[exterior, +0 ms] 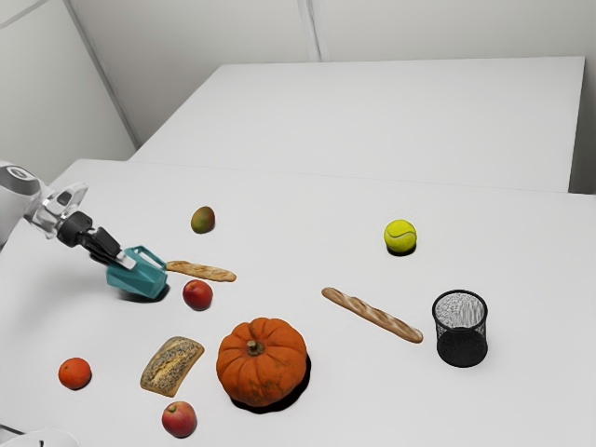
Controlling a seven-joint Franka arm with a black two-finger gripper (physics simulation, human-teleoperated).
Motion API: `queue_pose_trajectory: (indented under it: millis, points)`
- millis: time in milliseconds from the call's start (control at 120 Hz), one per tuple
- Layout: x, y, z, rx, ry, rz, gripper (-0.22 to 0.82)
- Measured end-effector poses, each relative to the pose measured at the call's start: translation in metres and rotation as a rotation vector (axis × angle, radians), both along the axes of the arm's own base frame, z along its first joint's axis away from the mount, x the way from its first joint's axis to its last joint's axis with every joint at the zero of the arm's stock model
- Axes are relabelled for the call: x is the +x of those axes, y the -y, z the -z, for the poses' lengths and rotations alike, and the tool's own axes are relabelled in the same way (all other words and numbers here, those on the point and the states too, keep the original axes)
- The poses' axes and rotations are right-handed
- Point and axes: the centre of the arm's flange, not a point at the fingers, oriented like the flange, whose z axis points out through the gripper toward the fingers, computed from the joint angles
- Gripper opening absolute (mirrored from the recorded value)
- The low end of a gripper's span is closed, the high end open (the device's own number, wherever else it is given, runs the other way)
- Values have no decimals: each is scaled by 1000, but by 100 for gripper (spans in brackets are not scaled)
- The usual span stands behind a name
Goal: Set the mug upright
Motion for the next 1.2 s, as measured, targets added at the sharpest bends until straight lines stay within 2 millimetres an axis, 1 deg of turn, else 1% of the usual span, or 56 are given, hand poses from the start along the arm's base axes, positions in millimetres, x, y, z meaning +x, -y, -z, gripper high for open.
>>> queue_pose_trajectory:
  millis: [142,217,267,400,467,575,733,825,900,1050,1200]
  points:
    - [2,3,-3,4,11,11,-13]
    - [2,5,-10,15,22,16,-14]
    - [4,10,-19,29,34,27,-15]
    - [6,36,-55,102,70,61,-14]
    - [13,53,-70,149,92,90,-15]
    - [26,91,-90,253,127,151,-15]
    - [40,145,-110,398,178,223,-15]
    - [50,172,-116,467,201,259,-15]
    - [57,194,-117,509,213,284,-15]
    - [63,241,-118,581,224,326,-15]
    - [65,273,-120,629,225,328,-15]
